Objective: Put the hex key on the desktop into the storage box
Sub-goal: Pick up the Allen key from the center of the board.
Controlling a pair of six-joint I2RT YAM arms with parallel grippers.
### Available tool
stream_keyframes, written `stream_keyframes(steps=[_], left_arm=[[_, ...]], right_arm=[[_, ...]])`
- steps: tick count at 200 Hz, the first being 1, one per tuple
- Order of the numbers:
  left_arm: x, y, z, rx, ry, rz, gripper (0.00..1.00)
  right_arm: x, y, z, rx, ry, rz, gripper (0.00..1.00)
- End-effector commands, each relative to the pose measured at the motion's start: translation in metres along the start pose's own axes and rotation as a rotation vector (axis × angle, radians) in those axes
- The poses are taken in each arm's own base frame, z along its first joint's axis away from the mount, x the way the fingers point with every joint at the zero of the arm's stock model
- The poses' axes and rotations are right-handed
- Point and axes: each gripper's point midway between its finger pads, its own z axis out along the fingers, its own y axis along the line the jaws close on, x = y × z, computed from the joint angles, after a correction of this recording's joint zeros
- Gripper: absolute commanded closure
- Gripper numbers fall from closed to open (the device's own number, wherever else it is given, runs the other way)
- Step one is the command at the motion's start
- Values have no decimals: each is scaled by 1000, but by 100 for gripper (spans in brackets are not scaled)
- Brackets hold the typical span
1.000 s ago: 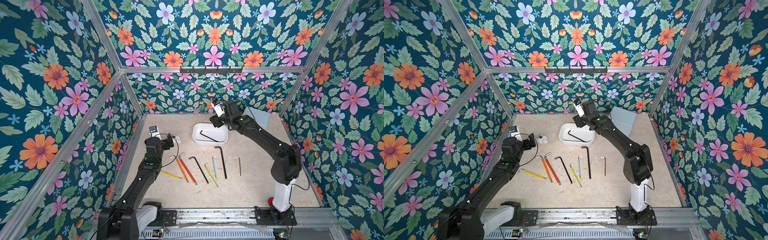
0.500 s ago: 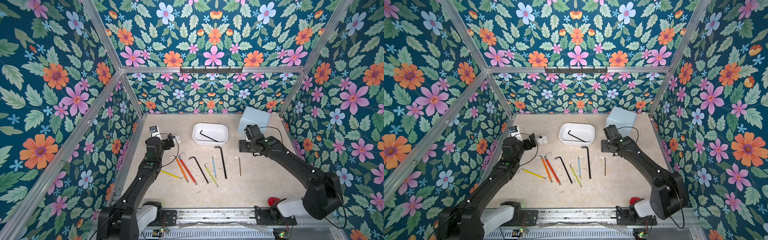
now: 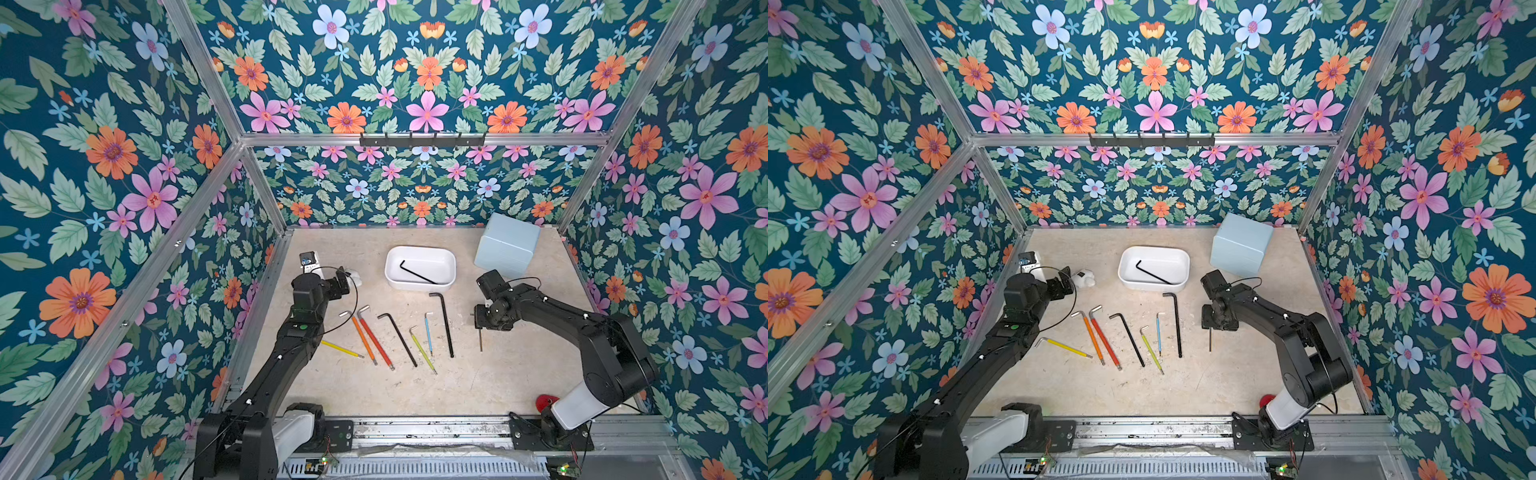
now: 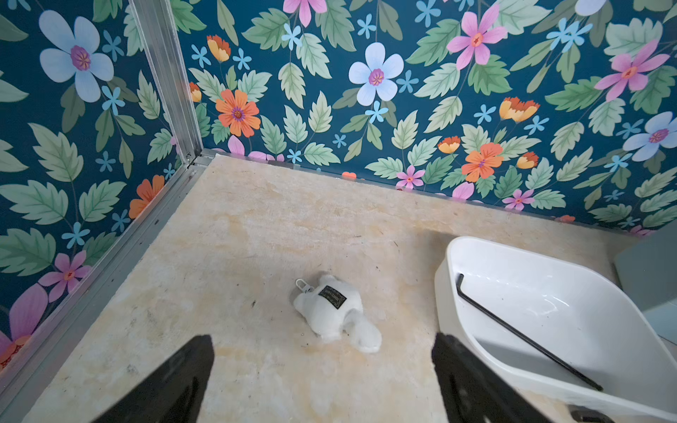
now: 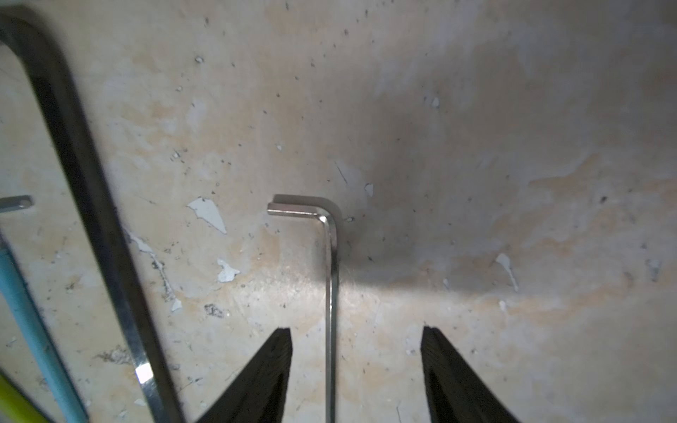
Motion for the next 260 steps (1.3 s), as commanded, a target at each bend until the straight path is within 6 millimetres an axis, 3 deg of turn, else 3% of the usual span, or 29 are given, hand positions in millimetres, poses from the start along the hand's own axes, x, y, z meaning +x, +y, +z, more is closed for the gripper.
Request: stream_keyframes(steps=[1,41,119,179,220,260], left_arm=[[-3,1,0,-7,-7,-1,1],[-2,2,0,-15,-6,4,0],[-2,4,0,-24,-5,7,1],[-2,5,-2,-29,-11,8,1],[-2,6,-2,-32,-11,10,1],[-2,6,-3,-32,-13,7,0]], right_arm=[[-1,4,8,-18,3,15,42],[4,2,23,7,45,15,51],[16,-2,32,40,105,15,72],[29,-4,38,88,151,-5,100],[27,1,38,93,142,-46,100],[8,10,20,58,73,-100,100]])
